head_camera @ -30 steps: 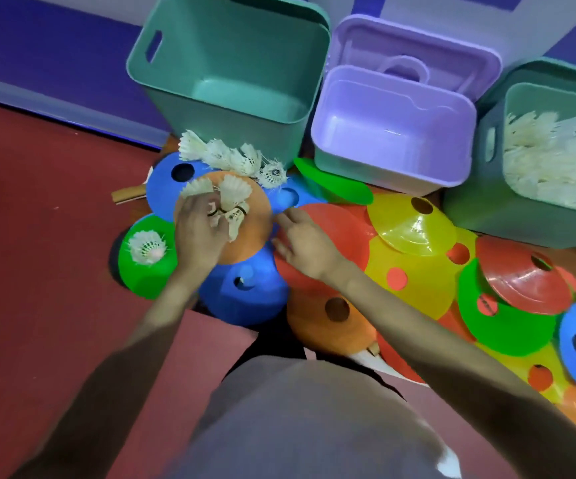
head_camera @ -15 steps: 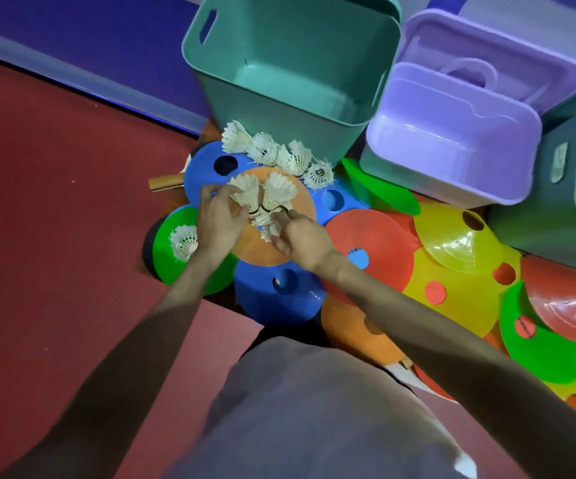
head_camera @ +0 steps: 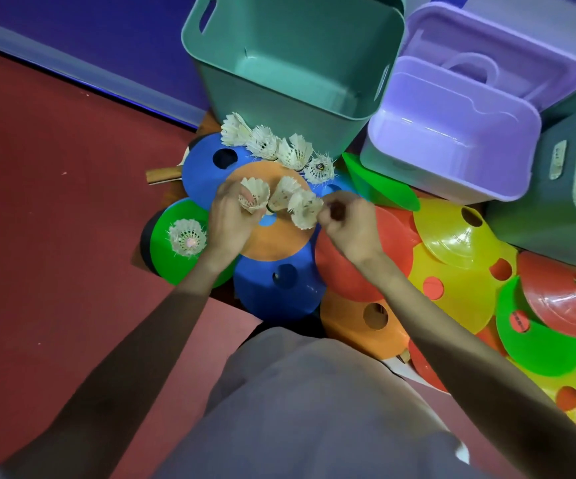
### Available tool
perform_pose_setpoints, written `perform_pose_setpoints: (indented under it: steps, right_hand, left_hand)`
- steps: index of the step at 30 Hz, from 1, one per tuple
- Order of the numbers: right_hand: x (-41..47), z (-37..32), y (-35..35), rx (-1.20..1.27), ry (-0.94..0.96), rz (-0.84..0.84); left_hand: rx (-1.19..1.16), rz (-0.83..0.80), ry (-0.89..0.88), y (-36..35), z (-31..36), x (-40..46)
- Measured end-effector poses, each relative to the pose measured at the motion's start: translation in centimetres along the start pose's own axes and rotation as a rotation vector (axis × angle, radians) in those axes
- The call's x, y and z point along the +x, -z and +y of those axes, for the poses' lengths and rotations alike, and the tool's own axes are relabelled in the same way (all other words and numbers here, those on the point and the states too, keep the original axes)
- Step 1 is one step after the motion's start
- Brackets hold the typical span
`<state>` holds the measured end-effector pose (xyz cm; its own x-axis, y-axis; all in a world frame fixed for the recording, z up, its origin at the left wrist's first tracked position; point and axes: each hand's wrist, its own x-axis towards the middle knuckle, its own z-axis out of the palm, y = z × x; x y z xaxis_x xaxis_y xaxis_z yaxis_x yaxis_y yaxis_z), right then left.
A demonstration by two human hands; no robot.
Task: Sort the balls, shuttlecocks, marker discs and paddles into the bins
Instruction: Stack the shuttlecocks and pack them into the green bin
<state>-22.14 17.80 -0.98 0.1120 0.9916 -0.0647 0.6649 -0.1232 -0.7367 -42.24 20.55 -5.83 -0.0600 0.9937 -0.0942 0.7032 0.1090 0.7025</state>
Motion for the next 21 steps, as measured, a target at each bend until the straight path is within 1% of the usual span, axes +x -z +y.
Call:
perform_pose_setpoints:
  steps: [2, 4, 6, 8, 10, 12, 15, 18, 21]
  right_hand:
    - [-0.1, -0.3, 0.8, 0.109, 0.008, 0.108]
    - [0.1, -0.8, 1.2, 0.225, -0.002, 0.163]
    - [0.3, -1.6, 1.2, 0.326, -0.017, 0.149]
    - [0.5, -2.4, 0.6, 0.391, -0.041, 0.087]
    - [0.4, -2.8, -0.2, 0.363, -0.033, 0.003]
    - [0.1, -2.8, -1.2, 0.260, -0.003, -0.080]
    - [0.0, -2.8, -2.4, 0.177, 0.039, -0.154]
    - [0.1, -2.4, -3.1, 0.227, 0.019, -0.151]
    - [0.5, -1.3, -3.5, 0.191, -0.002, -0.104]
  left_hand:
    - [-0.067, 0.037, 0.004, 0.0, 0.2, -0.6]
    - [-0.134, 0.041, 0.001, 0.1, 0.3, -1.1]
    - [-0.177, 0.012, -0.028, 0.1, 0.2, -1.6]
    - [-0.192, -0.017, -0.064, 0.2, -0.2, -1.9]
    - [-0.197, -0.026, -0.090, 0.2, -0.4, -2.3]
    - [-0.211, -0.023, -0.105, 0.2, -0.3, -2.8]
    - [-0.214, -0.018, -0.121, 0.5, 0.1, -3.5]
    - [-0.233, 0.006, -0.090, 0.9, 0.0, -3.8]
    - [-0.261, 0.058, -0.058, 1.4, -0.7, -3.8]
